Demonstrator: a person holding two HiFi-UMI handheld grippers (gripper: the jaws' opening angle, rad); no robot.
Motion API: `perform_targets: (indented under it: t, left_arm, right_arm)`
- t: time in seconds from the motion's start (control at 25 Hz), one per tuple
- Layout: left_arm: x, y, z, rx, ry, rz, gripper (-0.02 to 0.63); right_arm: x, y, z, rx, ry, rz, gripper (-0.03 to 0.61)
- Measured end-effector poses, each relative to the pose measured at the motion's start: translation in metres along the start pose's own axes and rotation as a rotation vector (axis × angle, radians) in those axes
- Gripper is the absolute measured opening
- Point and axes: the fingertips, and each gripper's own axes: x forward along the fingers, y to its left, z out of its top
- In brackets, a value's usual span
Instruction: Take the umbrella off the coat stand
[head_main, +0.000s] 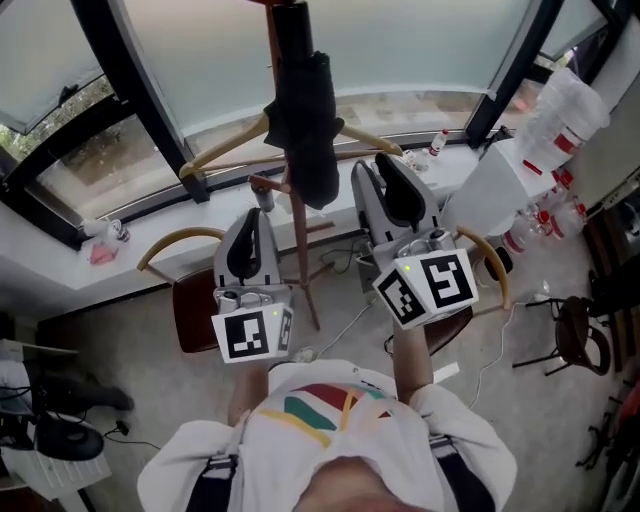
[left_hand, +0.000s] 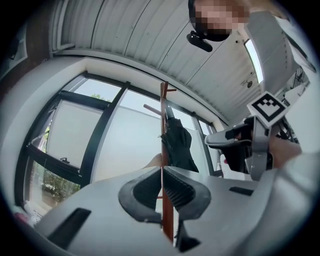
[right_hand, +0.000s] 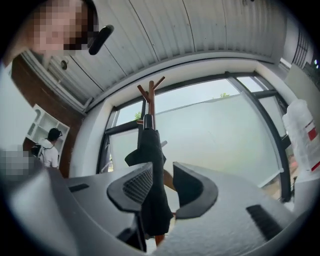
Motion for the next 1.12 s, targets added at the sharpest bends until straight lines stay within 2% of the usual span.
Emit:
perform_targets:
  t: [0.2, 0.32, 0.52, 1.12]
  left_arm:
    - [-0.004, 0.001, 0.001, 0.024, 0.004, 0.019, 0.011]
    - [-0.006, 0.005, 0.001, 0.030, 0.006, 0.029, 0.011]
    - [-0.011, 0.011, 0.001, 0.032, 0.014, 0.041, 0.011]
    - [-0.019, 0.021, -0.005, 0.013, 0.031, 0.053, 0.011]
  right_arm:
    - [0.029, 0.022, 0.006, 0.016, 0.041, 0.139, 0.217]
    - [0.047, 0.030, -0.006, 0.011, 0.086, 0.179, 0.257]
    - [0.066, 0.035, -0.028, 0.019, 0.168, 0.200, 0.265]
    - [0.089, 0.032, -0.063, -0.001, 0.300, 0.178, 0.265]
